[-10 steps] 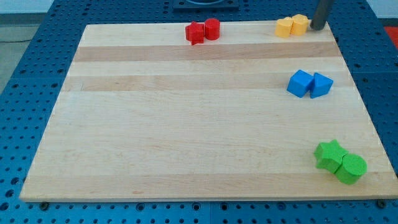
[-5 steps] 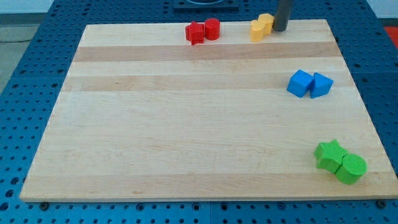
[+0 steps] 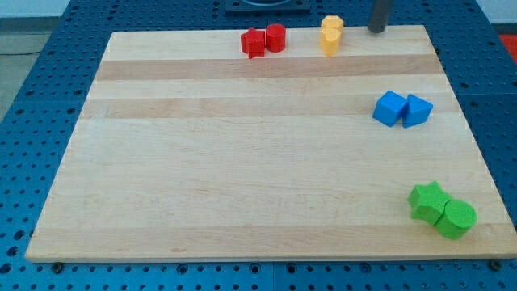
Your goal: Push yellow hexagon into the red blocks
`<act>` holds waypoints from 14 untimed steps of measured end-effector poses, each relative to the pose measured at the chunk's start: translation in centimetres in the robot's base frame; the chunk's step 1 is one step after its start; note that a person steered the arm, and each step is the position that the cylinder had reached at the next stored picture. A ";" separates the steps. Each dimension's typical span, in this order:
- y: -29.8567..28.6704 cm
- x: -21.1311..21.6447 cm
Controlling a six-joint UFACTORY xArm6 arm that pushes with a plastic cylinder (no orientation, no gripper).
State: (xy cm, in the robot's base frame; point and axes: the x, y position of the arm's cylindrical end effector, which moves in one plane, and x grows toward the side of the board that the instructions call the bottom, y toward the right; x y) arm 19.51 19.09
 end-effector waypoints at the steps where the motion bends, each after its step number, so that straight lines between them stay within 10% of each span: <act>1: -3.3 0.0; 14: -11.7 0.8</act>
